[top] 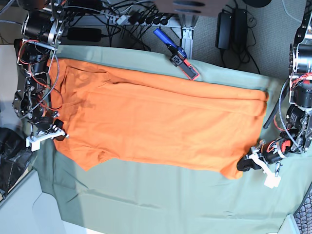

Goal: Fold the T-shirt properly
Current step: 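Grasp the shirt's other long edge with both grippers, then fold the grasped edge over the shirt toward the first fold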

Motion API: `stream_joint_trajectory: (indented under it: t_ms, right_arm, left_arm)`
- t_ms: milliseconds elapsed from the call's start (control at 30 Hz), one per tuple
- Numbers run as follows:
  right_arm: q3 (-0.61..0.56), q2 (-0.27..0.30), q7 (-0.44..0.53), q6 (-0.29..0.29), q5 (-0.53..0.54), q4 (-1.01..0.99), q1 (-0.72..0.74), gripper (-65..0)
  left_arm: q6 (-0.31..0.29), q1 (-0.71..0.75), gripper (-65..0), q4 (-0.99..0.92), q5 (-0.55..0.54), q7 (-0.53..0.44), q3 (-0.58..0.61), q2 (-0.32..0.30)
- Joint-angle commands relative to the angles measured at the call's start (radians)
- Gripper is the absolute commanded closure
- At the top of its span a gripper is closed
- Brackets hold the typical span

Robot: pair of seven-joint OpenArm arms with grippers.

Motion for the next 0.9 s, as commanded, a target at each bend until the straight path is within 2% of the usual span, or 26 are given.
stream_joint_trajectory:
  t_ms: [0, 167, 367, 600, 867]
  right_arm:
    - [0.008, 0.022, 0.016, 0.077, 0.014, 0.034, 0.026, 0.0]
    - [0.008, 0.022, -0.029, 0.077, 0.014, 0.089, 0.024, 0.0]
    - [0.008, 0.042, -0.038, 0.077, 0.017, 0.121, -0.014, 0.0]
    - [0.011, 0.078, -0.037, 0.077, 0.023, 0.235, -0.132, 0.0]
    - [0.066, 0.113, -0.037, 0.077, 0.024, 0.321, -0.242, 0.0]
  left_arm:
    - [-0.034, -0.030, 0.0, 0.019, -0.020, -0.014, -0.004, -0.016]
    - [-0.034, -0.030, 0.0, 0.019, -0.029, -0.012, -0.004, -0.027]
    - [-0.034, -0.025, 0.0, 0.020, -0.096, 0.076, -0.004, -0.050]
    - [-0.034, -0.006, 0.0, 0.029, -0.174, 0.145, -0.004, -0.075]
    - [-0.034, 0.121, 0.0, 0.233, -0.178, 0.156, -0.005, -0.146]
